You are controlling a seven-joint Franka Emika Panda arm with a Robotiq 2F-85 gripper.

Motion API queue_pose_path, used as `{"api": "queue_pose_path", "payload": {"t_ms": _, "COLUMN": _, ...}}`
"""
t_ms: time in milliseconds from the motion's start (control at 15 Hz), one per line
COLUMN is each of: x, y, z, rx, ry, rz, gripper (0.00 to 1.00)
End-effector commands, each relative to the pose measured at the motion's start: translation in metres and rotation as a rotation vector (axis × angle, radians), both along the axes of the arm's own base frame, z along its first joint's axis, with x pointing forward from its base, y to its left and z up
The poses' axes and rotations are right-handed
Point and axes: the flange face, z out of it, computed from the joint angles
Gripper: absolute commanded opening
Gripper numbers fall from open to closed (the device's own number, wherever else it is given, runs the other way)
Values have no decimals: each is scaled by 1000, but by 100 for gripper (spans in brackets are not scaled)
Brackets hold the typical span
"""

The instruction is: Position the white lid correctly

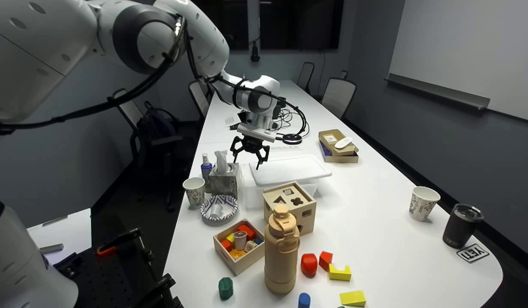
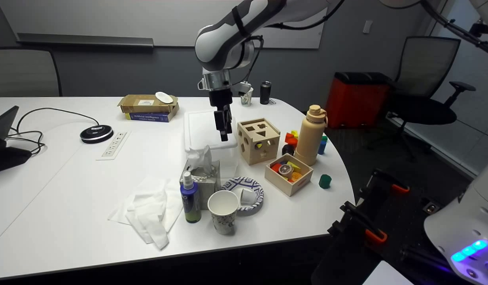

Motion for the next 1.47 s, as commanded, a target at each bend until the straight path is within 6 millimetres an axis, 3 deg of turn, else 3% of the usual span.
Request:
{"api": "queue_pose_path", "payload": {"t_ms": 0, "x": 2, "y": -9, "z": 1, "rx": -8, "ry": -91, "rz": 53, "gripper": 100}}
{"api": "queue_pose_path", "payload": {"t_ms": 933, "x": -9, "y": -39, "z": -27, "rx": 30, "ry": -148, "rz": -23, "gripper": 100}}
{"api": "queue_pose_path", "payload": {"t_ms": 1400, "x": -15, "y": -32, "z": -33, "rx": 72, "ry": -119, "rz": -67, "gripper": 100}}
